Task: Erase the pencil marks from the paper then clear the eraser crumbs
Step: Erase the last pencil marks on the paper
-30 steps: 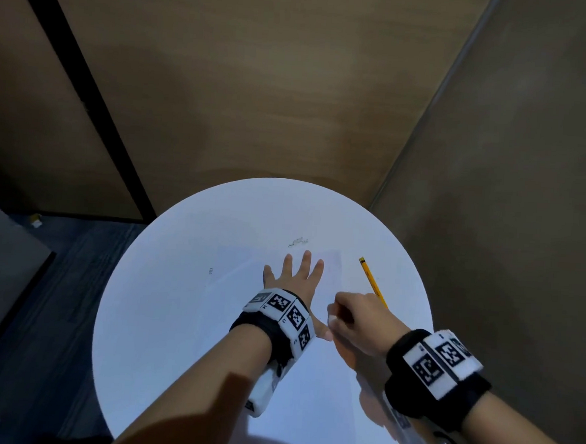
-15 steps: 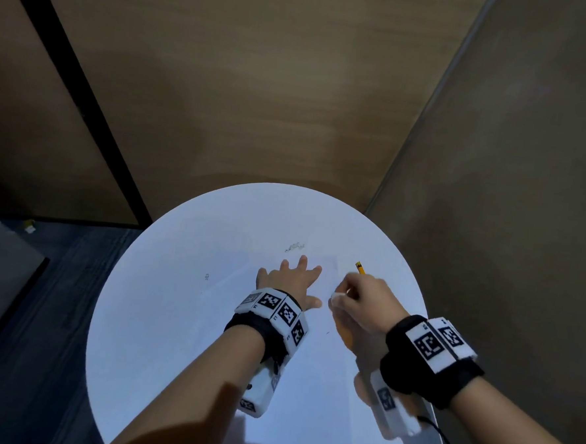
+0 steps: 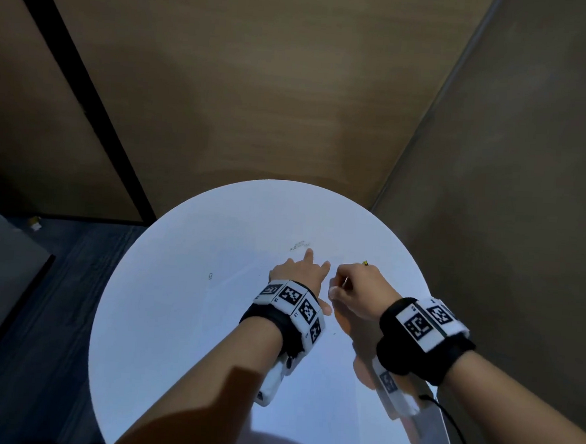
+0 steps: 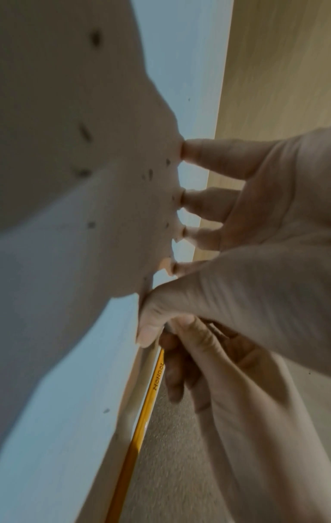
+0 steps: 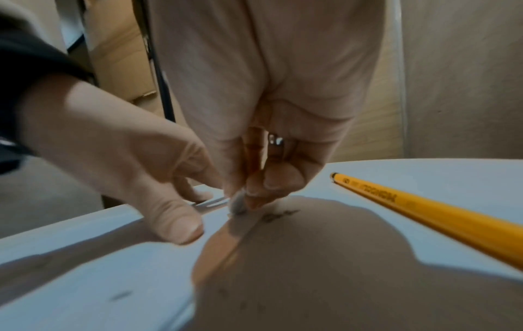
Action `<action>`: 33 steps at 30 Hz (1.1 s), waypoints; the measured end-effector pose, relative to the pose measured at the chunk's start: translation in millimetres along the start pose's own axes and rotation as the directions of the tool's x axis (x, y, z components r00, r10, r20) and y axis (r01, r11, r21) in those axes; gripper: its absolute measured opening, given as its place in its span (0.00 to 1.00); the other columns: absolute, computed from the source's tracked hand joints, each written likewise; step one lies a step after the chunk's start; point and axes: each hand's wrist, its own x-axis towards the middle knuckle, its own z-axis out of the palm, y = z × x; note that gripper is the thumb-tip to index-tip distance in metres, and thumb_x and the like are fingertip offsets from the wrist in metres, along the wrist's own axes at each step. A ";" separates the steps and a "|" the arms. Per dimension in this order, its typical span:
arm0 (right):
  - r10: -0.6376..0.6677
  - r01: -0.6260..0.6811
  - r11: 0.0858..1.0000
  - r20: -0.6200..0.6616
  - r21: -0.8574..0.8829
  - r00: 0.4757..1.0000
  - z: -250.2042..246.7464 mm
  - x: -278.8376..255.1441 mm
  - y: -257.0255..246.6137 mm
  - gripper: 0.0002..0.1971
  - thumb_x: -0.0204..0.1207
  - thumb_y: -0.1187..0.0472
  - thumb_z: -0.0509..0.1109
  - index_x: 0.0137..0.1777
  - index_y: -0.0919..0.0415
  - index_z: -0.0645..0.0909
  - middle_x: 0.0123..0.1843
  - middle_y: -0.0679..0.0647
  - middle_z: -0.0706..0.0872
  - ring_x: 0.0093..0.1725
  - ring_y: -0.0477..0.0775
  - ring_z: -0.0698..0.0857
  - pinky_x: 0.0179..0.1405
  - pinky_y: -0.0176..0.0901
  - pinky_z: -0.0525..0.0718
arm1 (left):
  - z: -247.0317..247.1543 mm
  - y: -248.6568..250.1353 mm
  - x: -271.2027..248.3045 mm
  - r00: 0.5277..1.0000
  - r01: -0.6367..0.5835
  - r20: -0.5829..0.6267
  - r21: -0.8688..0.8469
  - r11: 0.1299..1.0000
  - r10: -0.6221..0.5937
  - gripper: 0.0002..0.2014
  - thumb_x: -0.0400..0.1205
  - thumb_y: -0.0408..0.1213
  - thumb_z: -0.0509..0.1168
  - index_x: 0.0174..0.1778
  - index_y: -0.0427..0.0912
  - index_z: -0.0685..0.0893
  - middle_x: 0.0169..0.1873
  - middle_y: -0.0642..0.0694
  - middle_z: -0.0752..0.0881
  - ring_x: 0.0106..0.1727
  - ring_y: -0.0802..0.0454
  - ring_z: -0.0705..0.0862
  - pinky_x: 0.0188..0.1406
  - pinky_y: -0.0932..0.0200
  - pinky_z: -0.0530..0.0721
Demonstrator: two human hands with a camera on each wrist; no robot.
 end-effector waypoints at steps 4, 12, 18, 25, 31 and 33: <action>0.072 -0.068 0.997 -0.110 0.039 0.991 -6.5 21.6 -7.6 0.07 0.79 0.61 0.65 0.49 0.64 0.81 0.52 0.60 0.86 0.52 0.58 0.83 0.50 0.46 0.80 | 0.1 0.4 -3.7 0.999 0.022 -0.022 -0.021 1.000 -0.023 0.41 0.78 0.59 0.66 0.82 0.59 0.51 0.83 0.40 0.42 0.76 0.35 0.67 0.60 0.46 0.76; 0.028 -0.028 0.999 -0.001 0.016 1.000 0.4 1.0 -7.2 0.07 0.79 0.61 0.64 0.50 0.64 0.81 0.50 0.57 0.87 0.51 0.55 0.83 0.43 0.38 0.74 | 1.1 -0.7 -6.0 0.999 0.040 -0.023 -0.051 0.998 -0.041 0.42 0.78 0.59 0.65 0.82 0.58 0.48 0.83 0.39 0.37 0.77 0.36 0.65 0.64 0.46 0.74; 0.089 -0.076 0.993 -0.160 0.090 0.983 -32.5 21.4 -17.0 0.08 0.79 0.64 0.64 0.52 0.66 0.82 0.53 0.60 0.86 0.54 0.58 0.82 0.48 0.42 0.76 | 1.0 -0.4 -3.8 0.999 0.039 -0.020 -0.063 0.997 -0.040 0.44 0.77 0.59 0.67 0.83 0.56 0.47 0.83 0.38 0.39 0.78 0.35 0.62 0.65 0.44 0.74; 0.144 -0.132 0.987 -0.149 0.091 0.978 -28.5 34.4 -17.1 0.07 0.78 0.64 0.64 0.51 0.66 0.82 0.52 0.62 0.85 0.53 0.61 0.83 0.47 0.45 0.79 | 4.2 -3.3 2.1 1.000 0.021 -0.017 -0.194 0.981 -0.025 0.36 0.82 0.59 0.60 0.82 0.57 0.51 0.83 0.46 0.37 0.83 0.38 0.43 0.76 0.32 0.53; 0.244 -0.168 0.942 -0.248 0.290 0.937 -33.5 33.4 0.4 0.04 0.78 0.62 0.67 0.46 0.62 0.81 0.49 0.59 0.86 0.48 0.58 0.84 0.49 0.46 0.82 | 2.7 -3.2 5.2 0.992 -0.063 -0.106 0.012 0.998 0.064 0.31 0.84 0.51 0.60 0.81 0.46 0.59 0.84 0.46 0.43 0.84 0.41 0.46 0.79 0.39 0.51; 0.246 -0.169 0.934 -0.224 0.313 0.943 -29.9 28.2 2.7 0.03 0.78 0.62 0.68 0.44 0.61 0.80 0.46 0.59 0.86 0.45 0.57 0.83 0.46 0.45 0.82 | -0.4 -3.5 4.7 0.991 -0.084 -0.111 -0.037 0.996 0.079 0.24 0.83 0.49 0.63 0.72 0.42 0.71 0.79 0.44 0.61 0.79 0.41 0.62 0.70 0.46 0.67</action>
